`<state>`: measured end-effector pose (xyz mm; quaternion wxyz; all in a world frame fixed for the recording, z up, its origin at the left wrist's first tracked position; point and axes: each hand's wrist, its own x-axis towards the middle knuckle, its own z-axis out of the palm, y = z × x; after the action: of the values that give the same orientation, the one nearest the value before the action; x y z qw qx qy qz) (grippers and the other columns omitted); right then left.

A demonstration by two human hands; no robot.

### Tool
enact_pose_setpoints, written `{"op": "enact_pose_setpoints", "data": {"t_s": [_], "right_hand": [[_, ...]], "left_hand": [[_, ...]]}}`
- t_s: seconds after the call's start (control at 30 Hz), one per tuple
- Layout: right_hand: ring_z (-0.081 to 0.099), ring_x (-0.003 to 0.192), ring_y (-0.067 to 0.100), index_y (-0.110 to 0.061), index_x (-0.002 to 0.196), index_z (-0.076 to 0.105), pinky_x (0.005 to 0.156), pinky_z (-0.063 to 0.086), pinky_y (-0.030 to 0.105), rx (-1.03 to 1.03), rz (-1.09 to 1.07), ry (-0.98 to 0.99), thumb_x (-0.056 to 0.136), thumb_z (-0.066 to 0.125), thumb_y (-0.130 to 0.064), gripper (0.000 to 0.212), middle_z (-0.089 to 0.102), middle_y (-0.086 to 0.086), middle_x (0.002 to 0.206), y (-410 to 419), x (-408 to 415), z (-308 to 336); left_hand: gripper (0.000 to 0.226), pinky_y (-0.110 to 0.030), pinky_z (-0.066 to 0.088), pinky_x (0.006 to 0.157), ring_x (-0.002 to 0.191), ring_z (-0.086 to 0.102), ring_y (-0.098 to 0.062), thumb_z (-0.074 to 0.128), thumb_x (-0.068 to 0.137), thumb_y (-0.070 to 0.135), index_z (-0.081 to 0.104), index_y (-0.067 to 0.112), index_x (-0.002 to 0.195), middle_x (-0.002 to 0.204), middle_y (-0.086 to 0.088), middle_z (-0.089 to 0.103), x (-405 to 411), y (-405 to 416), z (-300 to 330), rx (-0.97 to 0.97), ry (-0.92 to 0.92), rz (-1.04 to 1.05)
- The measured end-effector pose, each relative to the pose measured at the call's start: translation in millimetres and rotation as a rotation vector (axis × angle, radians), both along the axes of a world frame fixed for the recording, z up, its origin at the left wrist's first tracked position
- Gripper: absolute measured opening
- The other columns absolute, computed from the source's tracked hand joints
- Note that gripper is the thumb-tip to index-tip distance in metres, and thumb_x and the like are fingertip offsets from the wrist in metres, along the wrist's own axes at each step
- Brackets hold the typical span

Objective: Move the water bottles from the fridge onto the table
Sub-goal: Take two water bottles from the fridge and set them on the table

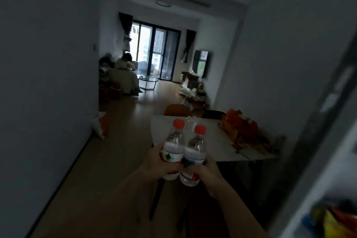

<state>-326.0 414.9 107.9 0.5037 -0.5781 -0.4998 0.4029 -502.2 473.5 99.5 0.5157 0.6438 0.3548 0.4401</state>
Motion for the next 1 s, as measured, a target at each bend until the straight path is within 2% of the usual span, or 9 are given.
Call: {"op": "enact_pose_setpoints", "data": {"t_s": [0.17, 0.23, 0.37, 0.5, 0.6, 0.73, 0.8, 0.9, 1.0], "right_hand": [[0.074, 0.097, 0.022, -0.015, 0.109, 0.074, 0.08, 0.062, 0.039, 0.018, -0.01, -0.02, 0.061, 0.075, 0.003, 0.051, 0.079, 0.003, 0.102, 124.5, -7.1, -12.4], [0.074, 0.097, 0.023, -0.016, 0.109, 0.074, 0.08, 0.062, 0.041, 0.028, -0.007, -0.033, 0.065, 0.075, 0.003, 0.048, 0.078, 0.005, 0.102, 166.2, -1.0, -14.4], [0.073, 0.1, 0.019, -0.018, 0.112, 0.074, 0.075, 0.059, 0.026, 0.034, 0.023, -0.077, 0.067, 0.082, -0.008, 0.047, 0.078, 0.001, 0.105, 236.9, 15.7, -17.0], [0.073, 0.099, 0.016, -0.015, 0.114, 0.07, 0.078, 0.059, 0.028, 0.024, -0.004, -0.068, 0.064, 0.086, 0.0, 0.054, 0.078, 0.0, 0.105, 316.1, 50.6, -29.6], [0.073, 0.09, 0.006, -0.025, 0.108, 0.068, 0.07, 0.058, 0.018, 0.008, 0.011, -0.069, 0.064, 0.084, 0.005, 0.055, 0.078, -0.011, 0.095, 381.3, 85.3, -44.7], [0.071, 0.101, 0.015, -0.016, 0.116, 0.068, 0.084, 0.058, 0.033, 0.014, 0.023, -0.064, 0.064, 0.084, 0.005, 0.058, 0.075, 0.0, 0.11, 482.5, 140.4, -81.8], [0.073, 0.095, 0.009, -0.023, 0.107, 0.071, 0.079, 0.059, 0.029, 0.035, 0.046, -0.098, 0.064, 0.085, 0.004, 0.053, 0.077, -0.006, 0.103, 538.9, 168.7, -107.4], [0.072, 0.08, -0.001, -0.033, 0.089, 0.069, 0.062, 0.056, 0.016, 0.085, 0.065, -0.185, 0.064, 0.084, 0.008, 0.051, 0.076, -0.019, 0.083, 617.8, 207.8, -148.4], [0.075, 0.079, 0.018, -0.016, 0.087, 0.073, 0.066, 0.062, 0.044, 0.091, 0.026, -0.242, 0.063, 0.085, 0.005, 0.034, 0.077, 0.001, 0.084, 687.2, 238.7, -195.2]], "left_hand": [[0.051, -0.025, 0.058, 0.07, 0.094, 0.073, -0.019, 0.084, 0.067, -0.003, 0.066, 0.005, 0.114, 0.102, -0.007, 0.075, -9.8, 125.3, -11.9, 0.019, 0.026, -0.021], [0.054, -0.029, 0.06, 0.073, 0.094, 0.073, -0.017, 0.085, 0.067, 0.0, 0.064, 0.008, 0.116, 0.104, -0.007, 0.074, -3.9, 166.8, -14.1, 0.014, 0.03, -0.027], [0.057, -0.036, 0.06, 0.082, 0.098, 0.07, -0.017, 0.087, 0.065, 0.002, 0.063, 0.006, 0.117, 0.107, -0.006, 0.072, 13.7, 235.4, -21.0, -0.008, 0.061, -0.018], [0.063, -0.044, 0.057, 0.088, 0.105, 0.068, -0.024, 0.087, 0.067, 0.006, 0.06, 0.006, 0.124, 0.115, -0.011, 0.07, 45.3, 305.6, -29.8, -0.054, 0.076, -0.017], [0.065, -0.047, 0.057, 0.087, 0.105, 0.067, -0.029, 0.086, 0.067, 0.004, 0.058, 0.004, 0.125, 0.116, -0.015, 0.068, 81.4, 367.1, -42.9, -0.074, 0.085, 0.016], [0.065, -0.04, 0.061, 0.076, 0.096, 0.07, -0.028, 0.086, 0.065, 0.003, 0.058, 0.006, 0.124, 0.112, -0.015, 0.069, 138.6, 462.5, -77.3, -0.107, 0.141, 0.079], [0.064, -0.04, 0.061, 0.075, 0.095, 0.071, -0.027, 0.088, 0.063, 0.009, 0.06, 0.007, 0.121, 0.109, -0.014, 0.071, 169.3, 514.2, -104.1, -0.119, 0.172, 0.138], [0.062, -0.044, 0.06, 0.075, 0.093, 0.07, -0.026, 0.084, 0.058, 0.035, 0.065, 0.011, 0.112, 0.102, -0.011, 0.073, 212.7, 586.4, -145.8, -0.096, 0.248, 0.235], [0.05, -0.037, 0.058, 0.065, 0.085, 0.071, -0.021, 0.077, 0.057, 0.047, 0.068, 0.018, 0.097, 0.09, -0.003, 0.073, 247.6, 652.8, -184.6, -0.1, 0.349, 0.275]]}}
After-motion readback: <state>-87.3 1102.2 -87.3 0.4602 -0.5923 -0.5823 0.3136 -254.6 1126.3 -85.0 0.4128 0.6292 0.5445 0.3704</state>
